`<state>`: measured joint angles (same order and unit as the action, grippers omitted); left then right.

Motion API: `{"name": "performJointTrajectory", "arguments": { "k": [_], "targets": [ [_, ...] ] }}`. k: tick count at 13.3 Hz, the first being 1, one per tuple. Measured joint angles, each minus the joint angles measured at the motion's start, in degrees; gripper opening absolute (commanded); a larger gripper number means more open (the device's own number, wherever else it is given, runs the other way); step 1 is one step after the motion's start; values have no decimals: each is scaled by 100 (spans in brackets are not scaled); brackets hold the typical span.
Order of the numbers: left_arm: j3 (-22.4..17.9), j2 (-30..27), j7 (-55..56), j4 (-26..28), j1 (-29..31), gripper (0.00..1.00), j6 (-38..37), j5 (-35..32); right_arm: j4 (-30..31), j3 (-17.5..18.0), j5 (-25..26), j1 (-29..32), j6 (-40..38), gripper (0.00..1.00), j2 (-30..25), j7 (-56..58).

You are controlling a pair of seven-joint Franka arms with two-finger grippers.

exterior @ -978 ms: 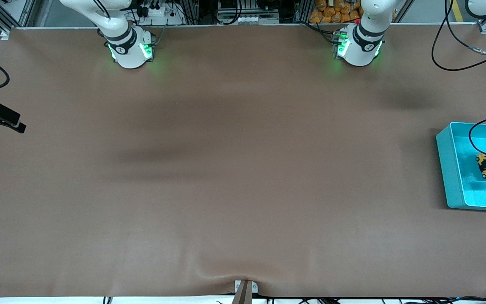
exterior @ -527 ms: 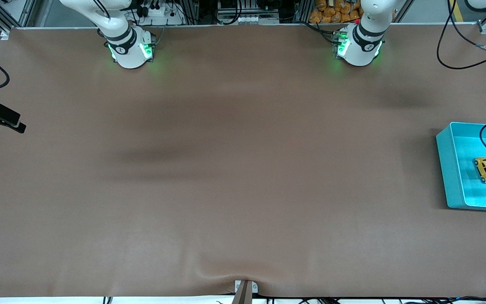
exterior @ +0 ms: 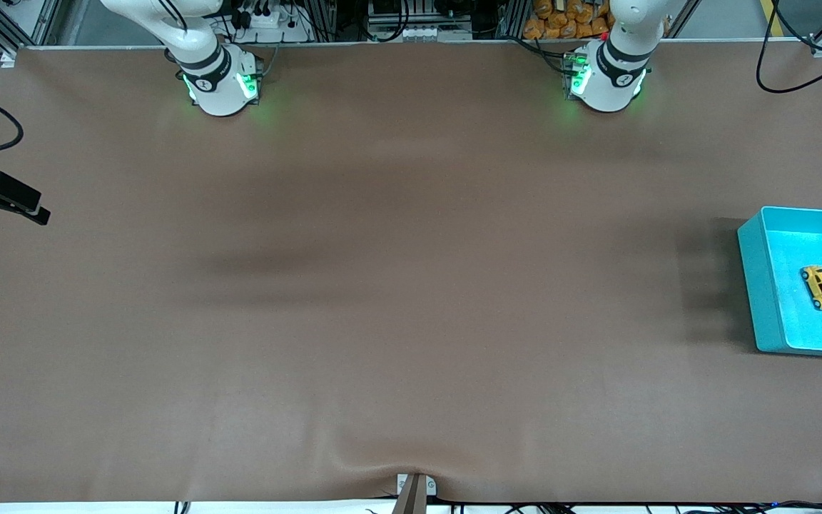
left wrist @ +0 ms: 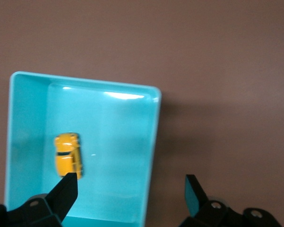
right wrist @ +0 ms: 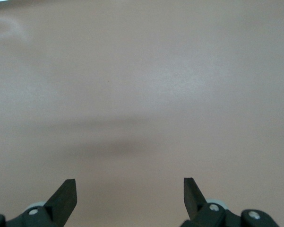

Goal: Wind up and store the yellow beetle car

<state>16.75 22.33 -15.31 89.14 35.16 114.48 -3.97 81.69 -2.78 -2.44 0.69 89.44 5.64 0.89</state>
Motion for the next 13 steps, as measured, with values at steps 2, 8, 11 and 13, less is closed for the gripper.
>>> {"name": "performJointTrajectory", "arguments": {
  "k": [2,8,11,13],
  "targets": [
    [524,-145,778,2,-20,100,-247,-7,0,-36,2,-36,0,100,0,0],
    [1315,-786,2008,7,-524,100,-1339,-82,2,-118,7,-107,0,100,0,0],
    [245,-1338,2073,5,-1934,100,-1974,-93,2,-131,8,-109,1,100,0,0],
    [-404,-1764,2067,3,-2617,100,-2382,-93,2,-138,8,-109,2,100,0,0]
  ]
}}
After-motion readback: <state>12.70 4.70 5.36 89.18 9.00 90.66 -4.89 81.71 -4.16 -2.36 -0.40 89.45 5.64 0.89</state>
